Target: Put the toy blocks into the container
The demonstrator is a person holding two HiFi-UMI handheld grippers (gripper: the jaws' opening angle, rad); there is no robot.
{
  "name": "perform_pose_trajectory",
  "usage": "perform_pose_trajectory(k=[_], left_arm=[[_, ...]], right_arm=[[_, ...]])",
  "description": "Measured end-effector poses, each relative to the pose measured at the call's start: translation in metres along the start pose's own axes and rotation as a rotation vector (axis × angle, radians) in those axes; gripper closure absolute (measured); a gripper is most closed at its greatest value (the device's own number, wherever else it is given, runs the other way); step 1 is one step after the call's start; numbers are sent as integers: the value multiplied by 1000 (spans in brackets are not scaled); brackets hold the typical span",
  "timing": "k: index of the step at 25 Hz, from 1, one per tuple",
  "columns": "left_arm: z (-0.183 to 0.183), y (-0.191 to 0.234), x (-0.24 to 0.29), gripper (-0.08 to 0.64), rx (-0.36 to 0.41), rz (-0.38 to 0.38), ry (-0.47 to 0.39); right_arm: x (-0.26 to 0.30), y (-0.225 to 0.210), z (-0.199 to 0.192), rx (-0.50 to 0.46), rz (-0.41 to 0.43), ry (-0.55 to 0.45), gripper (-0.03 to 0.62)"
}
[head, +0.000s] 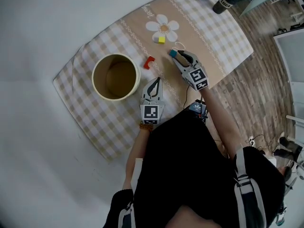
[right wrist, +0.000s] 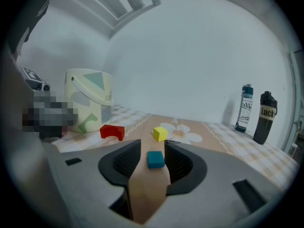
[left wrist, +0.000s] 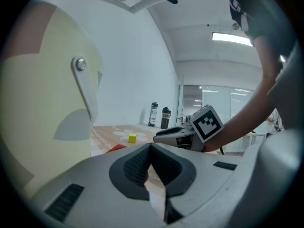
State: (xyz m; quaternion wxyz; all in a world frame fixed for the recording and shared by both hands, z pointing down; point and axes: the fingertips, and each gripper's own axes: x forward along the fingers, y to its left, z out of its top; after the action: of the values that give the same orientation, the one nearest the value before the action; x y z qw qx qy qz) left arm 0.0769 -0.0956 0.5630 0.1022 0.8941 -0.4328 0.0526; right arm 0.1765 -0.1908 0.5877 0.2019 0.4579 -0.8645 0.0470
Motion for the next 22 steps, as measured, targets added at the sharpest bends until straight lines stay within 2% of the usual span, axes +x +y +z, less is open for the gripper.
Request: perform_pose_trajectory(k=[14, 22], left_arm=[[-13, 5, 6, 558, 13, 16, 28], [-16, 0, 8, 558, 51, 7, 38]], right_arm=[[15, -4, -21, 77, 62, 91, 402], [21, -1, -28, 35, 49, 164, 400]])
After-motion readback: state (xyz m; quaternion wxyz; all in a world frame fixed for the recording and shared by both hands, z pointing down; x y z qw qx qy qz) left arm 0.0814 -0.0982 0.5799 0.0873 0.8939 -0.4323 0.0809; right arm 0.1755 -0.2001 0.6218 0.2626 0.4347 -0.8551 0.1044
